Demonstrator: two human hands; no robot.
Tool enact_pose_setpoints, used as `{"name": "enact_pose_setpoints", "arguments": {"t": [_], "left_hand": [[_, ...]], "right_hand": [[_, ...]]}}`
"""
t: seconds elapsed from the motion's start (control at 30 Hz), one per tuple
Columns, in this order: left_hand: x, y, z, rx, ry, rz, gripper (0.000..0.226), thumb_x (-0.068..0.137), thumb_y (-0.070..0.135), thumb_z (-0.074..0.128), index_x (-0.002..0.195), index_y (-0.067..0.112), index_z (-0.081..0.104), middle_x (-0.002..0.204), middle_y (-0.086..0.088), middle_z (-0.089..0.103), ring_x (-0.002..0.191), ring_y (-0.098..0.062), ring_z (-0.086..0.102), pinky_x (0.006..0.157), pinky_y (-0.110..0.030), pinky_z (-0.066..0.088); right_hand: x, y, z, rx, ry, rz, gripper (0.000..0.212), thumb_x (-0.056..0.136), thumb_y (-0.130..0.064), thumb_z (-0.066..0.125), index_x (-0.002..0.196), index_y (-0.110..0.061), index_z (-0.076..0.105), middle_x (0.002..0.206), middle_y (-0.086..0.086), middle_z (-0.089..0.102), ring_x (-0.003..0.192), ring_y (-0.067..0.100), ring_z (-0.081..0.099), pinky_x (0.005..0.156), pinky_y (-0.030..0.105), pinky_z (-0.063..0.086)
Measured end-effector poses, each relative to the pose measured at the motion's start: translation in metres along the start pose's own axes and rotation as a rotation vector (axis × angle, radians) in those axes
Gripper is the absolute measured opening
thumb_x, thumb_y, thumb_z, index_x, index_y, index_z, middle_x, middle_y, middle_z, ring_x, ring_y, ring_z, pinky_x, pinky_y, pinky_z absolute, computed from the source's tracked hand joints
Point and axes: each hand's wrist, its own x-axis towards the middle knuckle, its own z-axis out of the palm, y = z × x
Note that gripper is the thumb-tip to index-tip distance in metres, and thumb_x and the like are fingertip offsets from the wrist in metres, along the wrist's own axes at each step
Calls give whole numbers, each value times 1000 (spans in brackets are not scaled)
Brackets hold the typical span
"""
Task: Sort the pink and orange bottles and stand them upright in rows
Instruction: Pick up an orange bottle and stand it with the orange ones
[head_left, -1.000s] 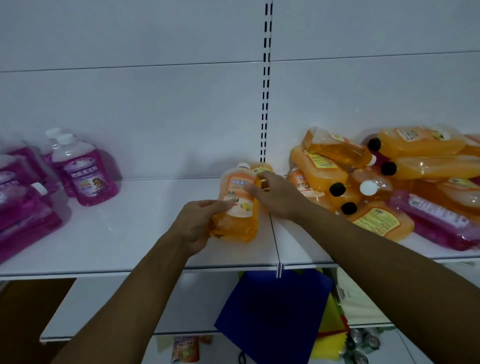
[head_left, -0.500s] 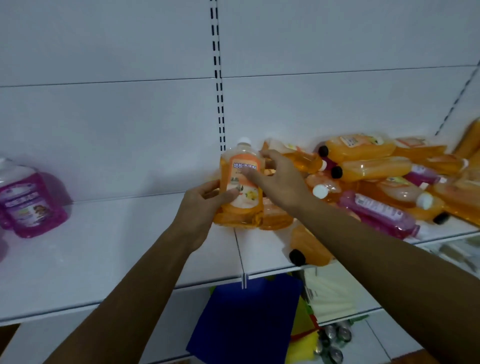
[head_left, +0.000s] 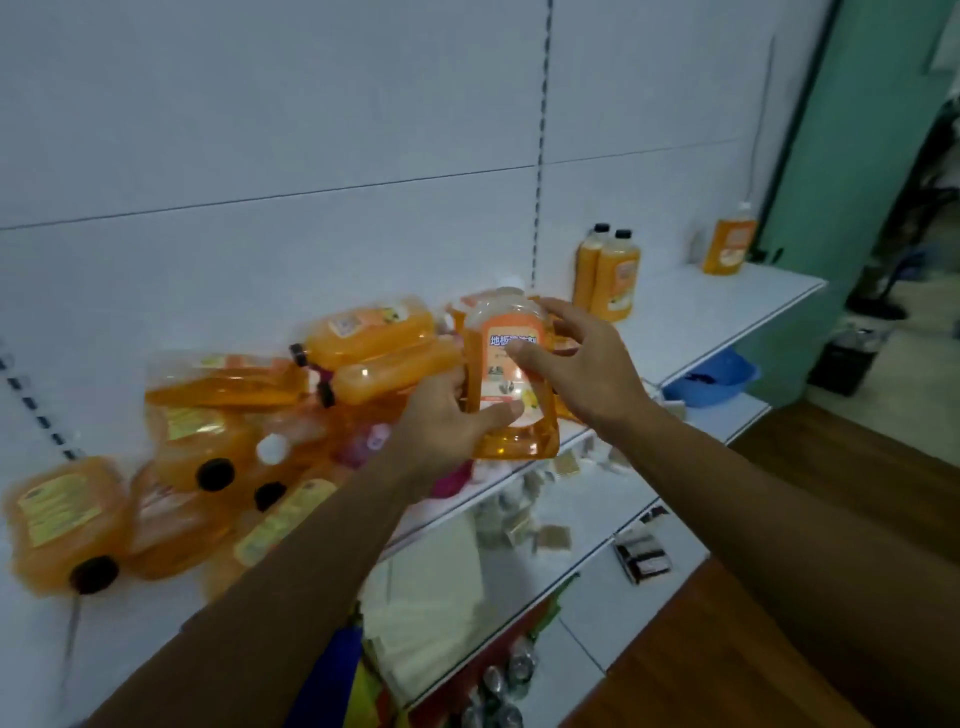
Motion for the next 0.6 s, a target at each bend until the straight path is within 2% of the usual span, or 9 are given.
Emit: {"name": "enact_pose_setpoints", "arguments": {"t": [0.1, 0.2, 0.3, 0.33, 0.47, 0.6], "left_hand": [[34, 11, 80, 4, -93, 14, 37, 81, 19, 76, 116, 19, 64, 104, 3, 74, 95, -14, 71, 90, -42, 56], [63, 23, 155, 11, -177, 46, 33, 82, 21, 76, 113, 25, 64, 103, 7, 73, 95, -10, 70, 86, -35, 56], [94, 31, 217, 45, -244, 56, 40, 81, 25, 77, 118, 21, 64, 105, 7, 72, 95, -11, 69, 88, -38, 56], [104, 33, 236, 49, -267, 56, 40, 80, 24, 77, 118, 20, 64, 104, 6, 72, 95, -12, 70, 89, -40, 56], [152, 30, 298, 41, -327, 47, 43, 80, 19, 78, 120, 17, 64, 107, 2, 72, 98, -16, 69, 91, -44, 55], [212, 25, 346, 59, -353, 62, 47, 80, 21, 78, 124, 18, 61, 112, 2, 69, 102, -16, 67, 93, -42, 55]], "right_hand": [[11, 36, -77, -60, 73, 25, 61, 82, -39, 72, 138, -27, 48, 131, -5, 57, 109, 12, 59, 88, 36, 56], [19, 71, -147, -68, 157, 62, 63, 82, -37, 73, 139, -25, 48, 124, -8, 56, 109, 14, 60, 89, 38, 56], [26, 106, -205, -83, 236, 100, 65, 83, -35, 73, 141, -23, 48, 131, -5, 56, 109, 9, 57, 88, 28, 55], [29, 116, -220, -81, 252, 111, 65, 83, -35, 73, 141, -23, 47, 132, -3, 56, 110, 9, 57, 88, 28, 54], [49, 155, -269, -42, 300, 156, 68, 81, -36, 74, 142, -27, 45, 130, -6, 55, 106, 15, 63, 86, 41, 58], [91, 191, -306, -92, 315, 152, 66, 84, -27, 72, 143, -24, 43, 120, -12, 51, 101, 12, 62, 82, 31, 58]]}}
